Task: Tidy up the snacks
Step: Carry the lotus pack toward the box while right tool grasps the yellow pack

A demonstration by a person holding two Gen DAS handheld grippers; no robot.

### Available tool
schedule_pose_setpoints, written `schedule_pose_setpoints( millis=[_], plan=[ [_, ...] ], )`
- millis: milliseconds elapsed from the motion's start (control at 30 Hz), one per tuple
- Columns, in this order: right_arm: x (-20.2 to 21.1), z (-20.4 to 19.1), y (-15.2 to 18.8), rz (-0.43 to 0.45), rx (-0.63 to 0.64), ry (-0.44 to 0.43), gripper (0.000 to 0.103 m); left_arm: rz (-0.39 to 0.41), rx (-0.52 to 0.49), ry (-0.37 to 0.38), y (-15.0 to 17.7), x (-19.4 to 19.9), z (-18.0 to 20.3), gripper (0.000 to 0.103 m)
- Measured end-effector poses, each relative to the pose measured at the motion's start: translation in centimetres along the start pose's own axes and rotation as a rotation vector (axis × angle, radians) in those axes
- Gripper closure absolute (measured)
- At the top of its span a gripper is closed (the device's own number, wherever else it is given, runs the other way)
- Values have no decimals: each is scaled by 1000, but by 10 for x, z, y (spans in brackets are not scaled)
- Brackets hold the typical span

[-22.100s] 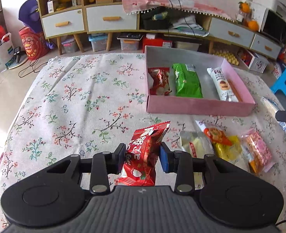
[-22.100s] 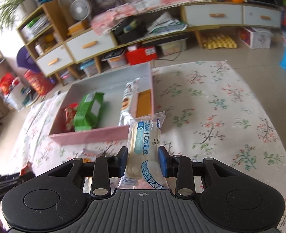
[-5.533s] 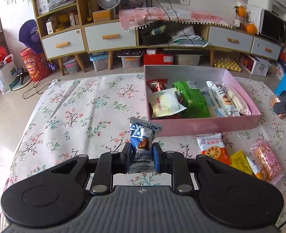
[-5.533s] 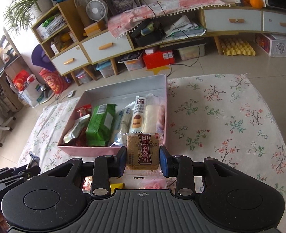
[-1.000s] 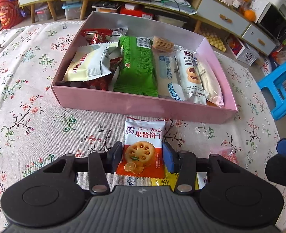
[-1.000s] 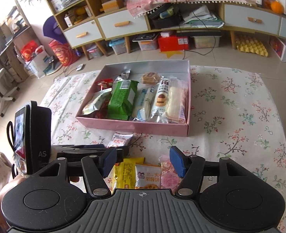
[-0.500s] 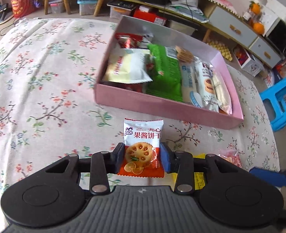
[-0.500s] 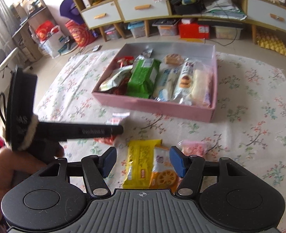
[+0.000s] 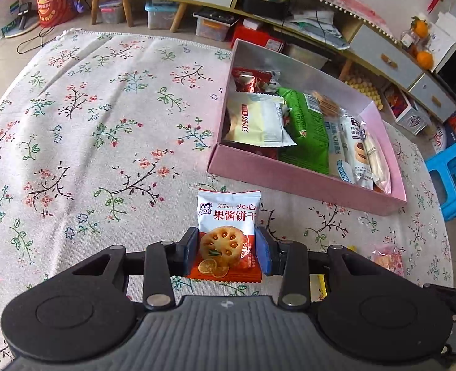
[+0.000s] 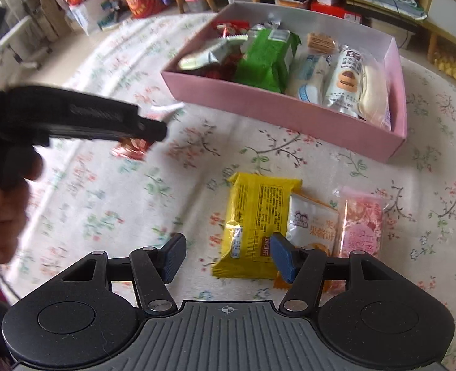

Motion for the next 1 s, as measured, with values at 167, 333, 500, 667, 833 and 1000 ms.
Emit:
schedule_pose_setpoints(
  millis=[167,333,500,667,833,1000],
  plan=[
    [-5,11,-6,8,-49,45,40,-1,-8,3,-2,-1,1,67],
    [-16,21,-9,35,-3,168,33,2,-12,8,-3,-1,2,67],
    [-22,28,-11,12,-48,107,34,2,-12,7,-3,-2,2,67],
    [-22,5,-7,19,47,117,50,2,-13,5,-4,-2,1,67],
    [-9,-4,-15,67,15,99,55,6,-12,12,-4,-2,1,67],
    [0,5,-21,86,-43,71,55,17,-5,21,-6,2,0,67]
  ],
)
Point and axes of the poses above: each gripper's, at about its wrist camera, not at the fingertips, and x roughly against the way its jaws point, z to its right, y to its underside, the point moved 6 cm from there along -x, roughly the way its jaws point, and after that the axes turned 12 degrees about y, right-handed, at the moved point
